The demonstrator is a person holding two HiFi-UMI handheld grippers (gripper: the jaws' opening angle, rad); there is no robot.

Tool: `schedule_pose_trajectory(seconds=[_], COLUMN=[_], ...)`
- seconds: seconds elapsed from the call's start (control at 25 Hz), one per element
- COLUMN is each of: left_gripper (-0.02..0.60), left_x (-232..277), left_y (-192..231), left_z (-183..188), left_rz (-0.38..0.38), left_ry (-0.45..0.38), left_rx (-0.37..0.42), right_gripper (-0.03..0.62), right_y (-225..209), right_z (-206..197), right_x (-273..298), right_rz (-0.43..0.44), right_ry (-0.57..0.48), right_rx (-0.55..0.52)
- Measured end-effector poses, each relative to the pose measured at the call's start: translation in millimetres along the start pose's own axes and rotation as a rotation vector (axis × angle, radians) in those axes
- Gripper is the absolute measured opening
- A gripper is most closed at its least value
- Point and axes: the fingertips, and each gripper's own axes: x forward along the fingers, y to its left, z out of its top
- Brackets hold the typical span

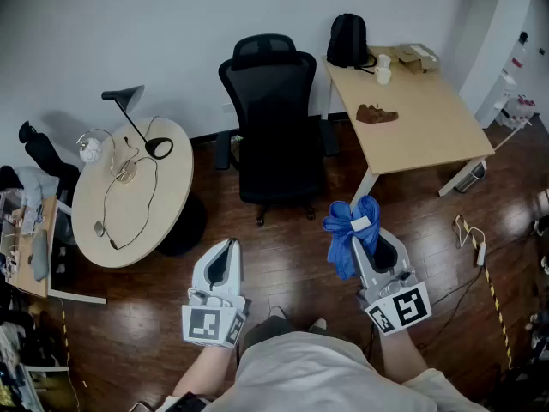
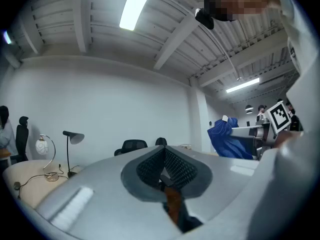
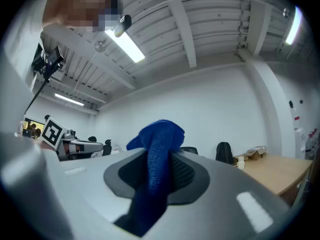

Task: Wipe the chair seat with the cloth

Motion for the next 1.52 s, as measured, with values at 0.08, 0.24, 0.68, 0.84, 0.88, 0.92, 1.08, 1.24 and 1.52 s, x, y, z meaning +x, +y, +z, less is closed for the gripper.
schedule_pose_trajectory(seconds=[0.08, 0.24, 0.68, 0.84, 0.88, 0.92, 1.08, 1.24, 1.52], left_gripper=[0.031, 0.031, 0.032, 0.031, 0.032, 0.032, 0.031, 0.032, 0.032], left_x=[11.2, 37.7, 177.1, 234.2, 250.9, 269.9, 353.0, 409.0, 401.2], left_y=[-4.2, 11.3, 148.7, 203.0, 215.5, 226.3, 258.3, 285.0, 281.4], left_z=[-9.2, -30.3, -105.2, -145.3, -158.0, -166.2, -212.9, -334.8, -506.7], left_rz=[0.003, 0.008, -0.038, -0.077, -0.078, -0.075, -0.057, -0.082, -0.091], left_ry=[0.006, 0.011, -0.048, -0.009, 0.013, -0.003, -0.018, 0.305, 0.545], left_rx=[0.001, -0.004, 0.004, 0.030, 0.046, 0.059, 0.037, 0.051, 0.021], right_gripper=[0.098, 0.098, 0.098, 0.099, 0.099, 0.100, 0.100, 0.100, 0.098], right_y=[-13.5, -34.4, -89.6, -125.9, -139.6, -154.5, -220.8, -287.7, -334.1], right_z=[-4.4, -27.3, -121.1, -159.5, -171.7, -185.3, -252.6, -369.2, -785.2], right_x=[1.4, 21.6, 171.4, 247.5, 267.0, 285.0, 353.7, 416.6, 496.3], right_rz=[0.002, -0.002, -0.066, -0.093, -0.100, -0.105, -0.105, -0.131, -0.141], right_ry=[0.000, 0.009, 0.045, 0.050, 0.048, 0.049, 0.130, 0.228, 0.463], right_rx=[0.000, 0.010, -0.038, -0.069, -0.064, -0.054, 0.003, 0.067, 0.218])
